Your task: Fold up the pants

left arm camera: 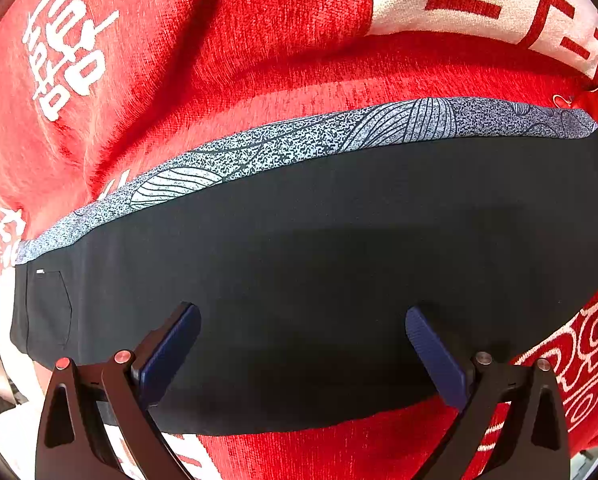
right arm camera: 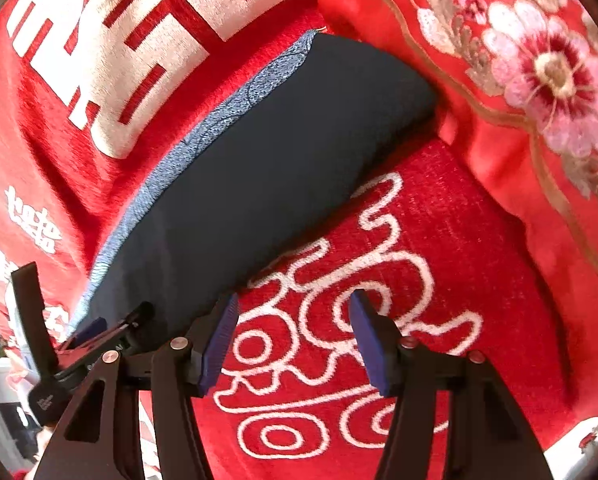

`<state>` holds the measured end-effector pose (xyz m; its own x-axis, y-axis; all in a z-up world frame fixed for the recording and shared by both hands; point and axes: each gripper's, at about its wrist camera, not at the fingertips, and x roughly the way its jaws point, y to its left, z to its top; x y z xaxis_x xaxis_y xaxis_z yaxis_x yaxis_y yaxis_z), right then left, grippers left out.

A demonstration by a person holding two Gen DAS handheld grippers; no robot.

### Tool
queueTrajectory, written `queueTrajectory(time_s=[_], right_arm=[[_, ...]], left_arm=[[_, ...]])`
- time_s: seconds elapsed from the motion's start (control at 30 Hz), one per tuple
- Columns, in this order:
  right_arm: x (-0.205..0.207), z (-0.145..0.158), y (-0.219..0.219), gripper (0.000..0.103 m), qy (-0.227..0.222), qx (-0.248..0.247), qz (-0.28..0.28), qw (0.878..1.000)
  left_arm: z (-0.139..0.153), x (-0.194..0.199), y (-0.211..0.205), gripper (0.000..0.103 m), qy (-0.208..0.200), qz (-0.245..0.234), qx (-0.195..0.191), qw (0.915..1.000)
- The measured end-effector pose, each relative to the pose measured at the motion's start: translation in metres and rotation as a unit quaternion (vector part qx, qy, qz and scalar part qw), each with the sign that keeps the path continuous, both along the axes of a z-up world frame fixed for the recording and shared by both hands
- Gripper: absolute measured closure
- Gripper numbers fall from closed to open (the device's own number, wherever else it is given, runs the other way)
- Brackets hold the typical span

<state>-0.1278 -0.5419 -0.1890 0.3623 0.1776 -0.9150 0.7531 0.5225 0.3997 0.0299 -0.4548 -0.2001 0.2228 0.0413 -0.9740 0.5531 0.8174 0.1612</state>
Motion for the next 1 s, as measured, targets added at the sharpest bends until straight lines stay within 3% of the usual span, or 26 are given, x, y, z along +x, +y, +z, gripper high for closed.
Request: queueTrajectory(time_s=[0.27,0.53,0.67,0.8,0.87,0.9,0.93,1.0], right_arm=[[-0.013,-0.005,-0.012,0.042,-0.053,0.006,-0.066,0.996],[-0.017,-0.019,-0.036,0.042,-0.123,0.014,-0.133,0.983],[-0.003,-0.022,-0.043,0.04,-0.145,-0.002,-0.132,0.981],[0.019,-0.023,-0.046,0.04,-0.135,-0.027,-0.106,0.985],[0.029,-0.02,-0.048,0.047,-0.107,-0.035,-0.084,0.99],[0.032,-0.017,-0.048,0.065,-0.089,-0.046,-0.07,0.993],[0.032,-0.015,-0.048,0.076,-0.079,-0.054,-0.061,0.994],[0.032,-0.012,-0.05,0.083,-0.078,-0.054,-0.046,0.994]], left_arm=[[-0.003,0.002,0.005,0.0,0.001,0.005,-0.006,1.0],[-0.006,0.002,0.008,0.0,-0.003,0.009,-0.011,0.9999],[-0.007,0.003,0.009,0.0,-0.004,0.011,-0.015,0.9998],[0.005,0.005,0.006,0.002,-0.006,0.015,-0.026,0.9995],[0.017,0.006,0.001,0.02,-0.008,0.014,-0.045,0.9989],[0.021,0.006,-0.003,0.02,-0.006,0.011,-0.054,0.9985],[0.025,0.006,-0.008,0.02,-0.006,0.005,-0.064,0.9979],[0.026,0.005,-0.02,0.02,-0.012,-0.011,-0.076,0.997]])
